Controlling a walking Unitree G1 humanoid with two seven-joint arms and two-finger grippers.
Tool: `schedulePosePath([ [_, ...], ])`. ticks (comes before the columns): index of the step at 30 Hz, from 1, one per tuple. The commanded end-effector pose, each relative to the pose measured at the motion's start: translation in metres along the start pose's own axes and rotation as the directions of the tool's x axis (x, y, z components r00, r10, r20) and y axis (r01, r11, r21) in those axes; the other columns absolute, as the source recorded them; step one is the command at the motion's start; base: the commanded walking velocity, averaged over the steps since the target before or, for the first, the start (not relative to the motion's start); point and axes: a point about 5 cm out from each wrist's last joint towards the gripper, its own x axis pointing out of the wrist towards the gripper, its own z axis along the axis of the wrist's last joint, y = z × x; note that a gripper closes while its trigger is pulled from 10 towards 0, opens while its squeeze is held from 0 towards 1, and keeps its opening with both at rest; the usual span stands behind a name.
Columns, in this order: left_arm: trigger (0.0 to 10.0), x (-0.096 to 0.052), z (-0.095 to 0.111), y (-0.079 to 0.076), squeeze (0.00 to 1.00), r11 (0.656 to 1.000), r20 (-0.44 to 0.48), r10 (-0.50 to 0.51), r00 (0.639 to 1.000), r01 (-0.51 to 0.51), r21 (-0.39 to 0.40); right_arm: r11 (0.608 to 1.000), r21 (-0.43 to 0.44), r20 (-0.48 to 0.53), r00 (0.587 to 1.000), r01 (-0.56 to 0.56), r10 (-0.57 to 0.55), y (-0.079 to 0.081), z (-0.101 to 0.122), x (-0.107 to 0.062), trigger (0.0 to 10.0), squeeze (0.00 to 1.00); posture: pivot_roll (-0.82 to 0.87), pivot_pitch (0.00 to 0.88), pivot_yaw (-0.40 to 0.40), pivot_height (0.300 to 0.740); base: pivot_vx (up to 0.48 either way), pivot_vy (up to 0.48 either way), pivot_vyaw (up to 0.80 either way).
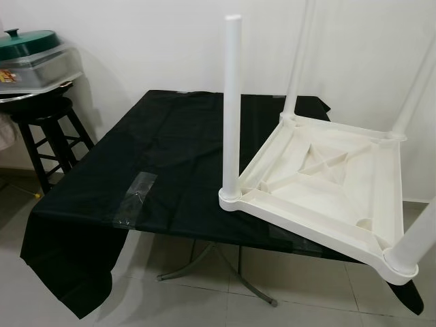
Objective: Building children table
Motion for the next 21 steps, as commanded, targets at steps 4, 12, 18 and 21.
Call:
schedulePosePath([
  [4,10.0,0.0001,-0.0021,-0.0025,0.0,0.999,0.004,-0.006,1.0,0.006,-0.032,0.79,-0.612,0.339,0.898,-0.016,0.281,0.0932,0.1468,-0.0366,10.0,0.0,0.04,0.0,-0.049,0.74,0.0,0.0,0.0],
  [12,10.0,-0.0003,-0.0096,-0.0027,0.0,0.999,-0.012,-0.005,1.0,0.005,-0.048,0.793,-0.609,0.348,0.893,-0.016,0.285,0.093,0.1501,-0.0376,10.0,0.0,0.03,0.0,-0.043,0.74,0.0,0.0,0.0],
  [18,10.0,-0.0002,-0.0095,-0.0038,0.0,0.999,-0.012,-0.006,1.0,0.006,-0.048,0.798,-0.602,0.345,0.897,-0.013,0.275,0.0896,0.1486,-0.036,10.0,0.0,0.02,0.0,-0.045,0.74,0.0,0.0,0.0],
  [21,10.0,-0.0001,-0.0074,-0.0038,0.0,0.999,-0.002,-0.006,1.0,0.006,-0.043,0.798,-0.603,0.344,0.898,-0.013,0.274,0.0892,0.1482,-0.0358,10.0,0.0,0.03,0.0,-0.045,0.74,0.0,0.0,0.0],
])
